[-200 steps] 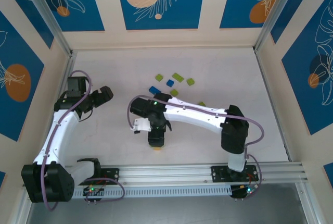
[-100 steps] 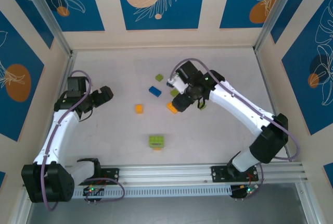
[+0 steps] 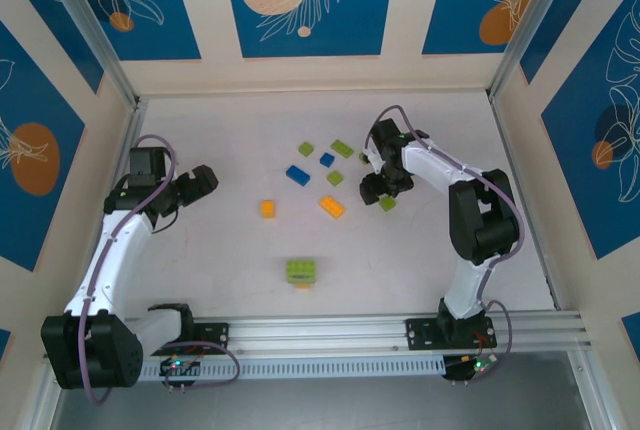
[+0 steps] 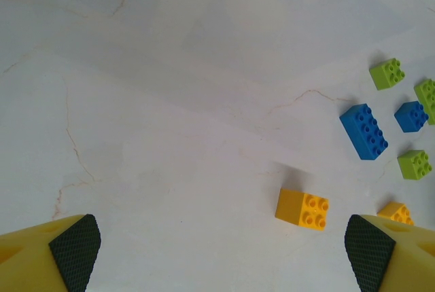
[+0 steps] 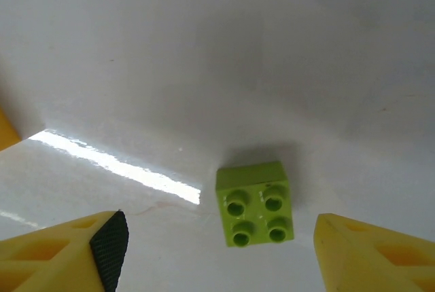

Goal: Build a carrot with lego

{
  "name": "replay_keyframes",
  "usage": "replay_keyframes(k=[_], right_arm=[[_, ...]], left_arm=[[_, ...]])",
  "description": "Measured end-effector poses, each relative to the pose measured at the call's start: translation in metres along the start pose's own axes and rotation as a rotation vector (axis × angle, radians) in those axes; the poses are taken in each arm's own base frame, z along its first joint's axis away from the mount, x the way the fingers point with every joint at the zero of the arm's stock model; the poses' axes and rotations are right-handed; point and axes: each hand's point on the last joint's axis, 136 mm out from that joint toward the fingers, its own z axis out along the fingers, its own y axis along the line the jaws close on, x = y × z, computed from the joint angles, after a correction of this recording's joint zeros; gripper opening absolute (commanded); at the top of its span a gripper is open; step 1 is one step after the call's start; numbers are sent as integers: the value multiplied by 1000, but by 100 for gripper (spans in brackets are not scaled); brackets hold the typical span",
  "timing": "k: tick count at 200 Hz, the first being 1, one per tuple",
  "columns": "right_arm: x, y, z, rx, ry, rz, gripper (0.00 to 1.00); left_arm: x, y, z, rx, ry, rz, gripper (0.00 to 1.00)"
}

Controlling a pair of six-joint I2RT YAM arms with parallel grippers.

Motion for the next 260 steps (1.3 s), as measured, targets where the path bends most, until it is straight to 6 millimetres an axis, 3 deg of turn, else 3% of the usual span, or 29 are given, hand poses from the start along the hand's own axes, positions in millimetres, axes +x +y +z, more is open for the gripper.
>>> replay_keyframes(k=[40, 106, 260], right_arm=[[8, -9, 11, -32, 31, 53, 72], [23, -1, 28, -89, 85, 73, 65], [18, -2, 29, -126, 63, 95, 47]], left_arm=[[0, 0, 0, 1, -2, 0, 95], [-1, -1, 0, 3, -6, 1, 95], [-1, -1, 0, 3, -6, 1, 95]])
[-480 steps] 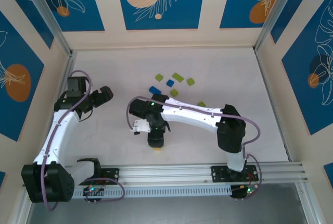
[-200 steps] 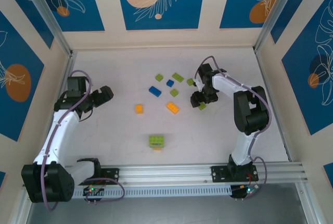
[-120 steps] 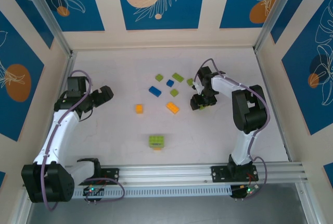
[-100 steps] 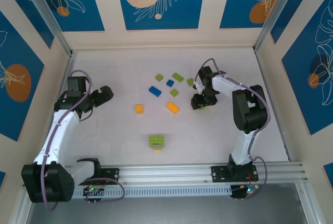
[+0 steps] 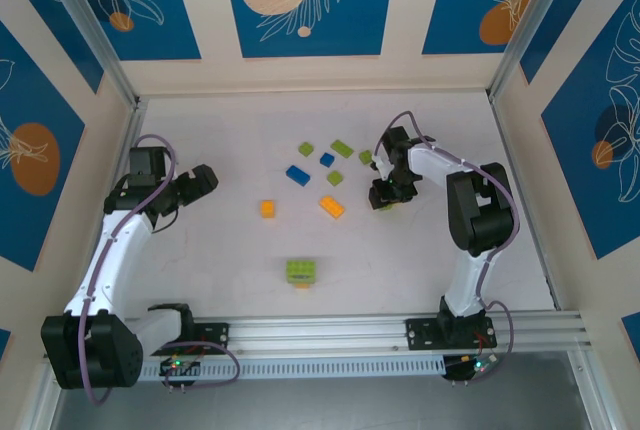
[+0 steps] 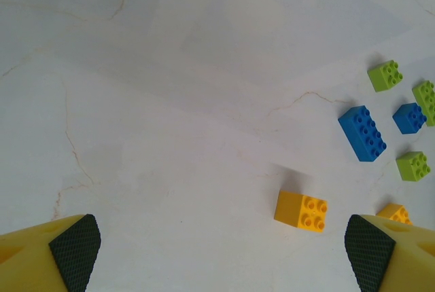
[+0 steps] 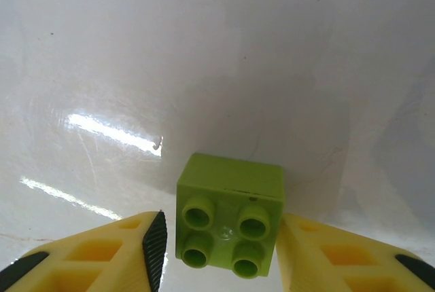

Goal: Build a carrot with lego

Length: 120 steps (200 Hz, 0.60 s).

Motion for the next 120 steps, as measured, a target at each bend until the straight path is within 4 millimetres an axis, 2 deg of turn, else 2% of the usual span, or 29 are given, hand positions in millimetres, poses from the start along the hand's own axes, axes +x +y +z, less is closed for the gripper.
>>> replay_keyframes(k=[38, 120], right_arm=[[-2, 0, 3, -5, -1, 0, 47], [-3, -1, 7, -5, 5, 10, 39]], left_arm=[[0, 0, 0, 0, 0, 0, 95], [0, 0, 1, 1, -1, 0, 95]])
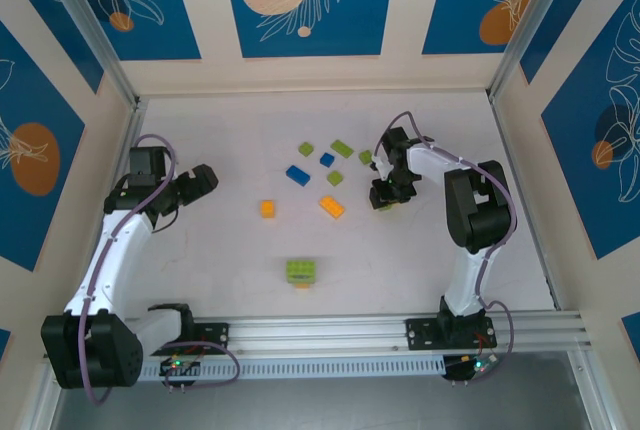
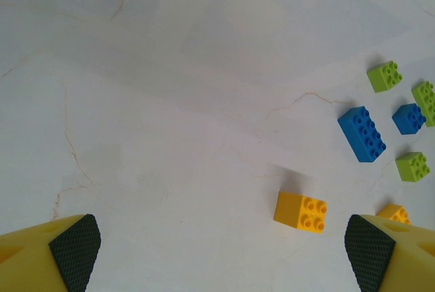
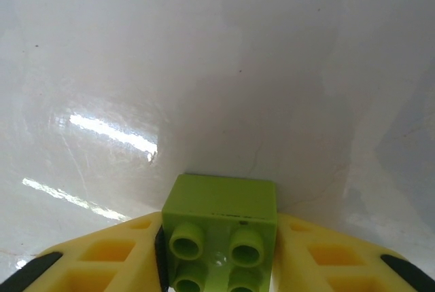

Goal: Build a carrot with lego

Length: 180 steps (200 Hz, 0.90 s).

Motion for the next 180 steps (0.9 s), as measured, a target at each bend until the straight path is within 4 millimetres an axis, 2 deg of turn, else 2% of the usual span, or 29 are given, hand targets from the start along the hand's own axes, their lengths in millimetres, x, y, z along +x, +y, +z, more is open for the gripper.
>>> replay_keyframes(k=[63, 83, 103, 145, 162, 180], right_arm=[[-2, 4, -3, -16, -10, 13, 35], [-4, 10, -11, -20, -33, 14, 35], [-6, 20, -24, -23, -67, 5, 35], [2, 45, -49, -34, -114, -17, 35], [10, 53, -50, -35, -104, -29, 35], [19, 58, -49, -34, -83, -36, 35]], left_arm=[[0, -3, 1, 20, 2, 1, 93], [4, -10, 4, 64, 10, 6, 90], [12, -26, 3, 125, 3, 49, 91], [67, -106, -24, 396, -23, 324, 95], [92, -121, -32, 508, -29, 396, 99], [123, -121, -45, 624, -42, 460, 100]])
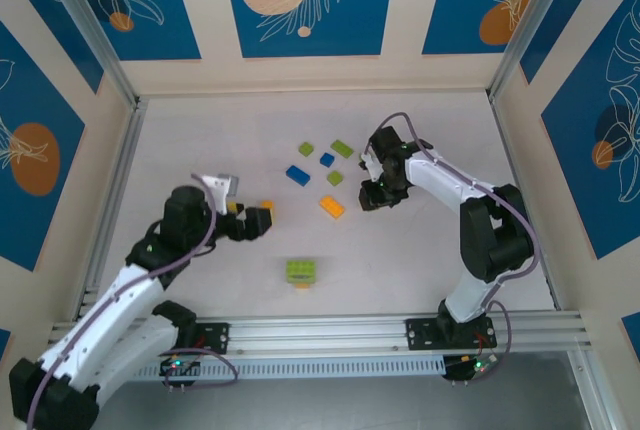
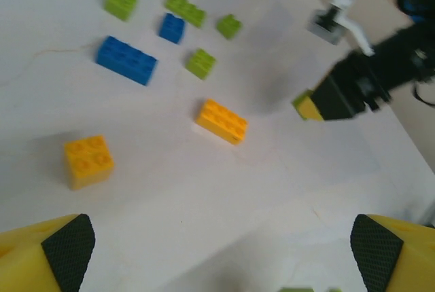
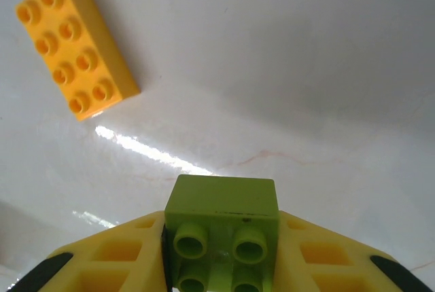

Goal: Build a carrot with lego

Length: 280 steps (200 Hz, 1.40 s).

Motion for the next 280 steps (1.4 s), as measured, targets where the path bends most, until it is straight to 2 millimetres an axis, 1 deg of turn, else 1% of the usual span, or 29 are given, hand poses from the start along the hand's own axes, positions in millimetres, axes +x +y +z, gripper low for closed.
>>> replay_keyframes(k=[12, 25, 40, 48, 66, 81, 100, 113, 127, 140, 151, 178, 187, 198, 217, 232, 264, 280], right_arm=[[5, 3, 1, 0, 12, -5, 35], [10, 7, 2, -1, 23, -10, 35], [13, 11, 3, -2, 34, -19, 35], [14, 13, 3, -2, 37, -25, 35], [17, 19, 4, 1, 45, -42, 34], [19, 26, 5, 2, 51, -60, 35], [22, 31, 6, 4, 57, -77, 34], [23, 34, 6, 6, 60, -86, 34], [24, 35, 6, 6, 62, -90, 34], [24, 36, 6, 6, 62, -92, 34], [24, 36, 7, 6, 62, -94, 34], [24, 38, 7, 6, 62, -99, 34], [25, 38, 6, 6, 61, -102, 34], [25, 40, 6, 5, 60, -106, 34], [26, 42, 6, 4, 63, -114, 34], [29, 43, 6, 5, 73, -121, 34], [39, 48, 6, 8, 107, -143, 34], [44, 52, 4, 9, 121, -151, 34]], left_arm=[[15, -12, -10, 63, -21, 39, 100], [24, -29, -22, 140, -55, 87, 100], [29, -50, -33, 234, -91, 153, 100], [34, -58, -34, 268, -90, 182, 99], [54, -69, -28, 316, -35, 246, 100], [72, -69, -20, 310, 7, 295, 99], [89, -59, -11, 259, 41, 358, 100], [93, -54, -7, 231, 47, 386, 100], [92, -50, -3, 207, 38, 412, 99], [92, -51, 3, 202, 42, 435, 99], [97, -51, 11, 194, 64, 456, 99], [122, -53, 35, 173, 149, 525, 99], [130, -56, 39, 178, 160, 552, 100], [136, -58, 42, 186, 150, 576, 100], [136, -59, 42, 186, 113, 600, 99], [132, -56, 41, 178, 72, 613, 99], [126, -56, 33, 198, -14, 625, 100], [123, -59, 29, 218, -51, 626, 99]])
